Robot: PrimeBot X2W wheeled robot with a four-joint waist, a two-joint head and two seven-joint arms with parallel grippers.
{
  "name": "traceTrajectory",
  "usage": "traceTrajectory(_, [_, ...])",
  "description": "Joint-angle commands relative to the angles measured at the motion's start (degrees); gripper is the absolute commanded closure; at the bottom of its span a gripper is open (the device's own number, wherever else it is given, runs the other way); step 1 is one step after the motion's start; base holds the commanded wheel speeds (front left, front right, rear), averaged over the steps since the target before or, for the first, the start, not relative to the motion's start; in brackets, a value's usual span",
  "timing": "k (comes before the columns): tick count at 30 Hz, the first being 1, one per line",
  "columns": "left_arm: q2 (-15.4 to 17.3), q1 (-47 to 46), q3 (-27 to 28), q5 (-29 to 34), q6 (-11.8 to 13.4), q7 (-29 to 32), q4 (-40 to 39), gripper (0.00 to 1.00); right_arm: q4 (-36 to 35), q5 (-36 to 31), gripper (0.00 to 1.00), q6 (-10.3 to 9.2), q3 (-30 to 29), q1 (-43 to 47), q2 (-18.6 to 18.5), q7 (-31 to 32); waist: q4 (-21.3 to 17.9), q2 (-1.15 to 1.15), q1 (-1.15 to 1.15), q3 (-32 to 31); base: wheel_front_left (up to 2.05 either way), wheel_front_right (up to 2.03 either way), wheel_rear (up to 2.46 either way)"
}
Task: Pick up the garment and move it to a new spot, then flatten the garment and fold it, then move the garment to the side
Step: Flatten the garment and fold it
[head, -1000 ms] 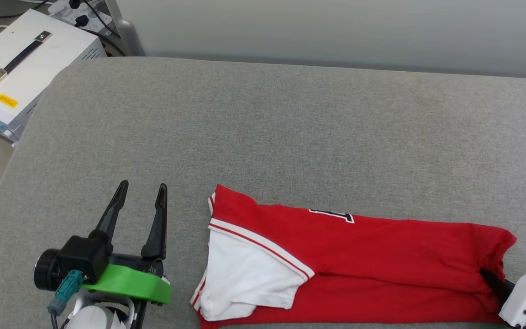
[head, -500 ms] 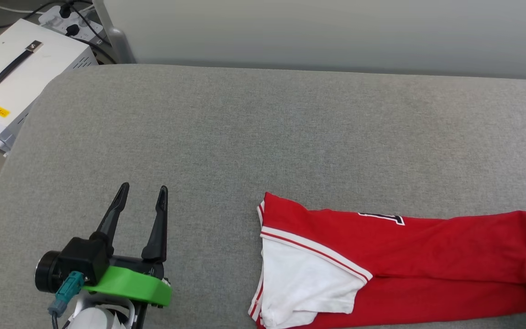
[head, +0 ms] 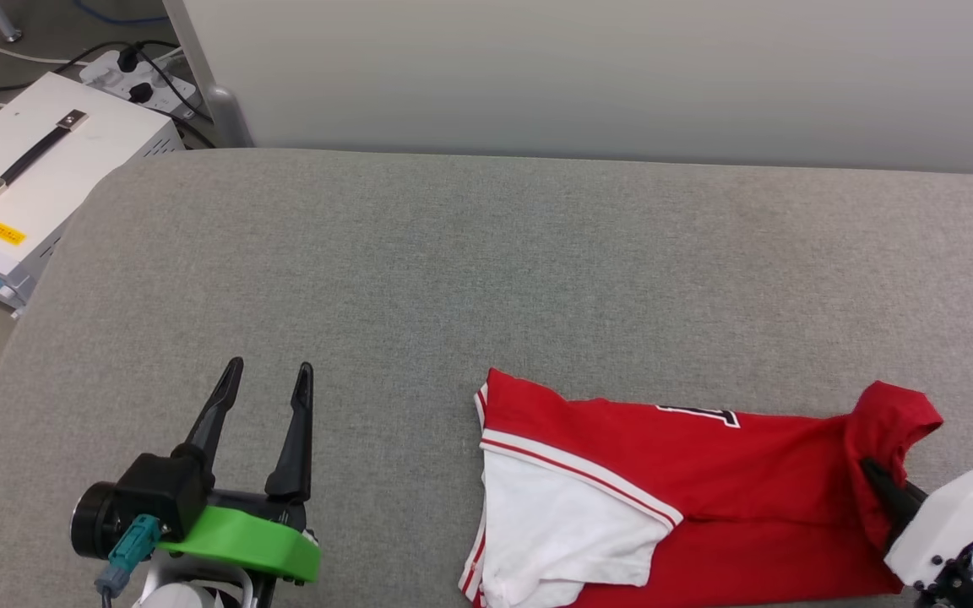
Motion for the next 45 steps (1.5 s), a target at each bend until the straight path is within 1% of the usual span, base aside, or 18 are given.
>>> traceTrajectory(1, [-0.45, 1.22, 0.03, -0.63, -0.15, -0.33, 0.26, 0.0, -1.2, 0.18, 1.0, -0.04, 0.55, 0.76, 1.31, 0.66, 0.19, 0.66, 0.0, -0.29, 0.0, 0.0, 0.0])
traceTrajectory(5, [-0.64, 1.47, -0.25, -0.81, -0.15, -0.33, 0.6, 0.0, -4.4, -0.08, 1.0, -0.04, 2.77, 0.74, 5.92, 3.33, 0.59, 0.66, 0.0, -0.83, 0.0, 0.0, 0.0])
traceTrajectory(8, [-0.73, 1.55, -0.4, -0.89, -0.15, -0.33, 0.81, 0.0, -5.53, 0.06, 1.0, -0.04, 5.61, 0.39, 7.97, 4.36, 0.93, 0.66, 0.0, -1.3, 0.0, 0.0, 0.0])
traceTrajectory(11, [-0.79, 1.6, -0.6, -0.99, -0.15, -0.33, 1.09, 0.0, -5.61, 1.8, 1.0, -0.04, 8.02, -0.09, 9.34, 4.4, 1.4, 0.66, 0.0, -1.72, 0.0, 0.0, 0.0])
traceTrajectory(14, [-0.84, 1.53, -0.76, -1.08, -0.15, -0.33, 1.14, 0.0, -4.68, 4.74, 1.0, -0.04, 10.93, -0.55, 9.61, 3.51, 1.87, 0.66, 0.0, -1.88, 0.0, 0.0, 0.0])
traceTrajectory(17, [-0.74, 1.57, -0.89, -1.15, -0.15, -0.33, 1.15, 0.0, -2.62, 7.73, 1.0, -0.04, 14.63, -1.4, 9.65, 1.12, 2.38, 0.66, 0.0, -1.92, 0.0, 0.0, 0.0])
traceTrajectory(23, [-0.81, 1.61, -0.87, -1.37, -0.15, -0.33, 1.32, 0.0, 2.51, 11.08, 1.0, -0.04, 21.45, -4.04, 9.66, -3.81, 3.37, 0.66, 0.0, -1.6, 0.0, 0.0, 0.0])
traceTrajectory(30, [-0.69, 1.1, -1.21, -1.47, -0.15, -0.33, 1.7, 0.0, 8.4, 12.41, 1.0, -0.04, 26.03, -7.48, 9.67, -7.92, 4.42, 0.66, 0.0, -0.92, 0.0, 0.0, 0.0])
traceTrajectory(31, [-0.71, 1.0, -1.21, -1.5, -0.15, -0.33, 1.73, 0.0, 9.07, 12.5, 0.78, -0.04, 26.65, -7.97, 9.67, -8.49, 4.54, 0.66, 0.0, -0.83, 0.0, 0.0, 0.0])
traceTrajectory(32, [-0.71, 0.94, -1.21, -1.53, -0.15, -0.33, 1.74, 0.0, 9.55, 12.46, 0.0, -0.04, 27.12, -8.34, 9.67, -8.98, 4.6, 0.66, 0.0, -0.76, 0.0, 0.0, 0.0])
traceTrajectory(35, [-0.69, 0.96, -1.03, -1.58, -0.15, -0.33, 1.76, 0.0, 10.82, 13.34, 0.0, -0.04, 29.56, -9.41, 9.67, -9.61, 4.55, 0.66, 0.0, -0.68, 0.0, 0.0, 0.0])
traceTrajectory(41, [-0.56, 1.03, -0.41, -1.44, -0.15, -0.33, 1.79, 0.0, 8.94, 16.68, 0.0, -0.04, 34.74, -10.7, 9.67, -9.97, 3.85, 0.66, 0.0, -0.7, 0.0, 0.0, 0.0])
traceTrajectory(45, [-0.6, 0.92, -0.08, -1.32, -0.15, -0.33, 1.64, 0.0, 7.0, 15.93, 0.0, -0.04, 35.4, -11.73, 9.67, -10.56, 3.12, 0.66, 0.0, -0.79, 0.0, 0.0, 0.0])
